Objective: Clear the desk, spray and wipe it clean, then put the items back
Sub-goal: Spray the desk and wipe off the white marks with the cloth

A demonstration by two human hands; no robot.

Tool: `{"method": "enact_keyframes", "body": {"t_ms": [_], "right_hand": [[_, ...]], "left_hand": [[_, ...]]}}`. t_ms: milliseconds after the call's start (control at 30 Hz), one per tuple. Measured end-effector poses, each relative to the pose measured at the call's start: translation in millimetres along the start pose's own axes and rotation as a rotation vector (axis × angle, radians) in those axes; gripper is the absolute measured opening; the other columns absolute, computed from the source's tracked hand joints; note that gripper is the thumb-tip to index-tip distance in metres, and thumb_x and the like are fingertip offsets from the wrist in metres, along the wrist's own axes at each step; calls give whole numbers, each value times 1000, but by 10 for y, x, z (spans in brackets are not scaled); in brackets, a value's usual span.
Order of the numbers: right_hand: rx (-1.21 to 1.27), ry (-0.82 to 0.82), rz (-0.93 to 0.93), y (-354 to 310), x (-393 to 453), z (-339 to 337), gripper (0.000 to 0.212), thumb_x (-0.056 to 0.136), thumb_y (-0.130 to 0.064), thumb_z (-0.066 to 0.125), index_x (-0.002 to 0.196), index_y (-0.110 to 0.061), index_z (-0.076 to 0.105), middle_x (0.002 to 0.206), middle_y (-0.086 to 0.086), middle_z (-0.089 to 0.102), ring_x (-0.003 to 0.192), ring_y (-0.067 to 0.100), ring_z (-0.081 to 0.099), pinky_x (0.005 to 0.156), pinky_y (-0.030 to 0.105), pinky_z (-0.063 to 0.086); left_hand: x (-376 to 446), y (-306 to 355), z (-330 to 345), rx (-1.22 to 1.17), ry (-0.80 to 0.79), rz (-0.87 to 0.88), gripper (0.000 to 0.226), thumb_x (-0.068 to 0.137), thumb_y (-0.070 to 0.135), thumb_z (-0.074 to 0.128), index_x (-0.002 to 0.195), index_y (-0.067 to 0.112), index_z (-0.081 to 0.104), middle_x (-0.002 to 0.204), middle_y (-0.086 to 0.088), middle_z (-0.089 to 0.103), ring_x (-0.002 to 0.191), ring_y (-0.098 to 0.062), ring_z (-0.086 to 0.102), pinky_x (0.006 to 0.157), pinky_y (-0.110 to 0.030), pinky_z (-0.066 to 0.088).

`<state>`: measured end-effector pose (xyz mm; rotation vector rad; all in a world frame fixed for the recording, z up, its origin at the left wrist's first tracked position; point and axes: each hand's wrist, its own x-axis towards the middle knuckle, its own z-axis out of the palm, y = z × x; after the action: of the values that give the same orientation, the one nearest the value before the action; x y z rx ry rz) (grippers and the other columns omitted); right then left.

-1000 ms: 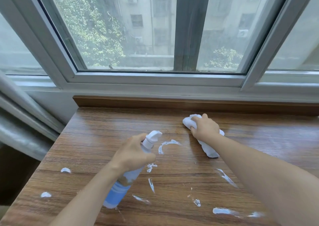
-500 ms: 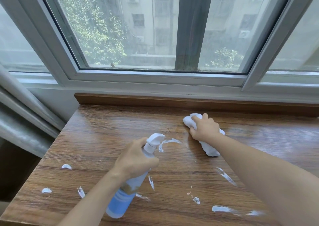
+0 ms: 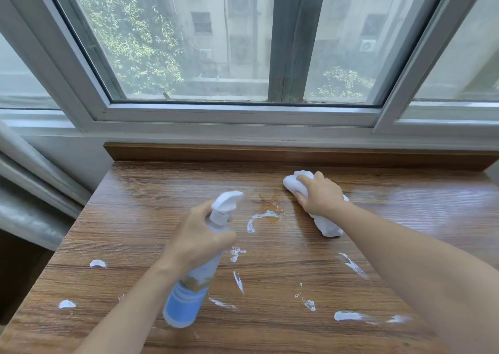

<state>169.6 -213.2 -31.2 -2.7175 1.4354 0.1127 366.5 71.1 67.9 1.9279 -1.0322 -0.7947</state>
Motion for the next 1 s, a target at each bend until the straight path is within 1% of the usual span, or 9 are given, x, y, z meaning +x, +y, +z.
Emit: {"method": "enact_keyframes", "body": {"t_ms": [100, 233, 367, 467, 633, 733, 867, 933, 1000], "right_hand": [[26, -45, -10, -140, -50, -59, 52, 97, -57, 48, 145, -38, 42, 115, 3, 48, 86, 25, 55, 65, 34, 43], [93, -60, -117, -580, -364, -40, 48, 92, -53, 54, 138, -40, 51, 122, 0, 50, 95, 29, 62, 70, 33, 41], [123, -74, -313, -981, -724, 26, 45, 90, -48, 61, 133, -40, 56, 118, -1, 52, 94, 30, 63, 69, 32, 39], [52, -64, -244, -843, -604, -35, 48, 91, -49, 58, 138, -43, 52, 122, -1, 54, 100, 28, 63, 72, 32, 41], [25, -91, 184, -633, -209, -154, 46, 94, -46, 53, 139, -38, 50, 124, 1, 49, 102, 29, 61, 72, 35, 44], [-21, -65, 88, -838, -345, -105, 44, 92, -45, 55, 135, -35, 52, 127, 2, 49, 100, 29, 61, 70, 34, 41], [25, -77, -379, -950, -790, 12, 48, 87, -45, 61, 134, -39, 55, 113, 2, 52, 90, 27, 61, 63, 32, 38], [25, -119, -400, -874, -750, -15, 49, 88, -47, 60, 136, -41, 53, 112, 0, 52, 90, 24, 60, 64, 33, 43], [-12, -85, -276, -848, -544, -32, 49, 91, -49, 58, 139, -42, 52, 117, -2, 52, 93, 24, 61, 66, 33, 44]], "left_hand": [[131, 56, -186, -136, 218, 91, 30, 64, 28, 76, 93, 27, 72, 85, 3, 74, 69, -13, 64, 64, -37, 53], [514, 83, -378, -218, 497, 200, 37, 71, 24, 77, 107, 29, 71, 101, 13, 74, 88, -8, 68, 75, -27, 53], [967, -82, -398, -177, 654, 222, 44, 72, 31, 74, 115, 21, 69, 96, 16, 69, 84, -6, 60, 82, -24, 49], [1162, -249, -428, -130, 673, 258, 48, 72, 32, 73, 117, 16, 69, 100, 8, 70, 88, -14, 62, 78, -12, 42], [1227, -419, -499, -119, 647, 360, 51, 73, 35, 70, 119, 15, 70, 103, 6, 71, 89, -15, 64, 82, -13, 45], [1251, -440, -507, -133, 666, 371, 51, 73, 36, 69, 118, 12, 71, 99, 5, 71, 87, -16, 64, 81, -10, 44], [1307, -453, -492, -148, 652, 391, 49, 73, 38, 68, 115, 12, 71, 97, 5, 70, 85, -16, 64, 80, -9, 44], [1298, -463, -474, -147, 639, 422, 46, 75, 34, 70, 114, 10, 71, 98, 5, 70, 86, -15, 64, 81, -11, 46], [1272, -482, -467, -158, 639, 436, 40, 77, 27, 72, 113, 9, 70, 97, 7, 70, 86, -13, 64, 82, -11, 46]]}}
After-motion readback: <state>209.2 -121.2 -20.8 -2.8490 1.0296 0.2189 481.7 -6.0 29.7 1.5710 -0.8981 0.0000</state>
